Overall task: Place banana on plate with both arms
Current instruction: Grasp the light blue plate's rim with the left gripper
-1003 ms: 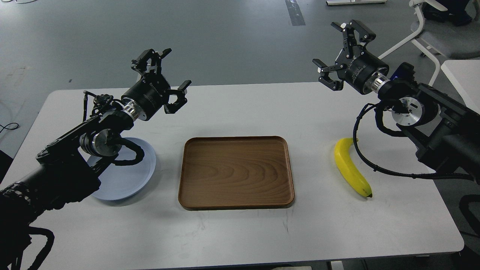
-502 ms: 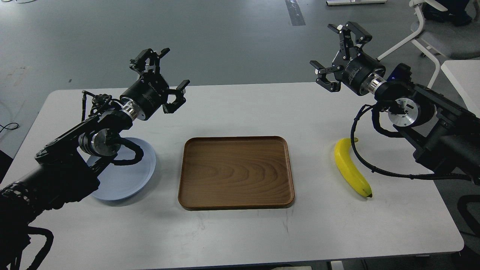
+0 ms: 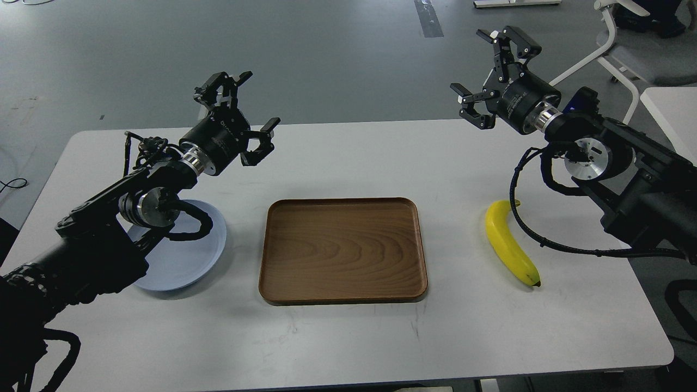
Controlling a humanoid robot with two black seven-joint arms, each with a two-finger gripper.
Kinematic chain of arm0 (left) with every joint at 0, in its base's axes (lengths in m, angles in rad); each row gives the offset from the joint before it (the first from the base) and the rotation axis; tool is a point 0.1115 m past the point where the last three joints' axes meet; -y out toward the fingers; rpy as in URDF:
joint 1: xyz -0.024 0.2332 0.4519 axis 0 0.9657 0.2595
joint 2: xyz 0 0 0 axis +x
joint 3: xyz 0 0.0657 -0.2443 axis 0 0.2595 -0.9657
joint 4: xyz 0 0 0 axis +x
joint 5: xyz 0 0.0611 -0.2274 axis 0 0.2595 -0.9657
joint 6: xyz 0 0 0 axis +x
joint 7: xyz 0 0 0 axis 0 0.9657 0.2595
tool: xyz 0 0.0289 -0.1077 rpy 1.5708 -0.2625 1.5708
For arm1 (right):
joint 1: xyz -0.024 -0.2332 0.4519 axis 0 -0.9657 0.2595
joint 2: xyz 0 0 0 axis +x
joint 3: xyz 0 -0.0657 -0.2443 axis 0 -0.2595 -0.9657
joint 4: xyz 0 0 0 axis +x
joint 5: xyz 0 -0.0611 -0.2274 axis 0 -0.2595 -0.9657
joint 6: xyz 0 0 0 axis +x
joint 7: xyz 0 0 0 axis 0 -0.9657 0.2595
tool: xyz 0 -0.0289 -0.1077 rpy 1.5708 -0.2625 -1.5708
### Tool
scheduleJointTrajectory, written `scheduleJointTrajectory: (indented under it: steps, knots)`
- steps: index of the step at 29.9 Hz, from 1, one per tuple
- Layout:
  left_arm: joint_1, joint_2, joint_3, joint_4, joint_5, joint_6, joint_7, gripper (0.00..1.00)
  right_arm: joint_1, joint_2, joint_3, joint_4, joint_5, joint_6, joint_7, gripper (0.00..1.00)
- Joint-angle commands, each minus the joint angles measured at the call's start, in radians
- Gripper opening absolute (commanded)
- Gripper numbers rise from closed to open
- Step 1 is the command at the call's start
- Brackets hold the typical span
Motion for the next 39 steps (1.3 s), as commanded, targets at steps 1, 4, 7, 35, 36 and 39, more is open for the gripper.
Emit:
scheduleJointTrajectory:
  steps: [1,4,7,35,36,39]
  knots:
    - [-0.007,0.005,0.003,-0.003,0.057,0.001,-0.012,0.98,0.000,-0.004,-0.002,0.000,-0.003,0.000,0.001,1.00]
    - [-0.012,0.017,0.003,-0.004,0.264,0.018,-0.096,0.98,0.000,-0.010,-0.002,0.000,-0.003,0.000,0.004,1.00]
    - [-0.012,0.063,0.003,-0.024,0.636,0.093,-0.217,0.98,-0.001,-0.017,-0.003,0.000,-0.006,0.000,0.007,1.00]
    - [0.115,0.448,0.736,-0.041,1.110,0.857,-0.217,0.98,-0.018,-0.013,-0.005,-0.002,-0.014,0.001,0.024,1.00]
    - [0.118,0.443,0.736,-0.027,1.110,0.857,-0.217,0.98,-0.018,-0.014,-0.005,-0.002,-0.015,0.001,0.024,1.00]
    - [0.126,0.428,0.738,-0.007,1.108,0.857,-0.217,0.98,-0.020,-0.019,-0.006,-0.002,-0.015,0.001,0.022,1.00]
